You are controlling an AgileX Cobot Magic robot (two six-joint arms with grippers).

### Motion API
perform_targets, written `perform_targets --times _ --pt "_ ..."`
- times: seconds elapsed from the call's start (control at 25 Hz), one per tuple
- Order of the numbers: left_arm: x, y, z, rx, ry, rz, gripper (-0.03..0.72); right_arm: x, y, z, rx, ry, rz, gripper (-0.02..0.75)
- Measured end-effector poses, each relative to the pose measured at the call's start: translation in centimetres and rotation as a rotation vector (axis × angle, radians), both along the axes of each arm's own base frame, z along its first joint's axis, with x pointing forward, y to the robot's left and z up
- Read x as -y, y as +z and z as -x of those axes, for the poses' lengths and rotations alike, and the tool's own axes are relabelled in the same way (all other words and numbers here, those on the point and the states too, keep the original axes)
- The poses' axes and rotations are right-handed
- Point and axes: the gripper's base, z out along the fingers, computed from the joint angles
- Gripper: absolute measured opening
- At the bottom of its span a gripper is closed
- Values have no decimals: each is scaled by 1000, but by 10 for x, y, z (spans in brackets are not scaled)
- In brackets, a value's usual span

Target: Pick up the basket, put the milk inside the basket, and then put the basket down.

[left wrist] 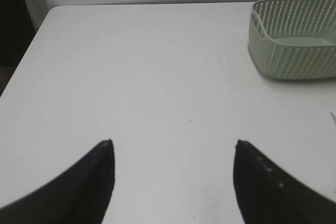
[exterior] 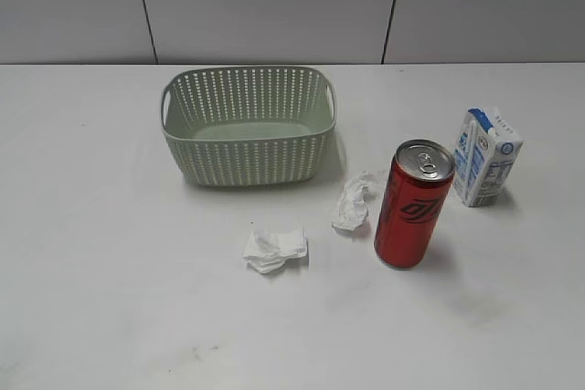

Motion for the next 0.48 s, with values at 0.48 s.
perform_targets --times 0.48 --pt "0 0 0 0 0 0 536 0 0 0 0 0 0 590"
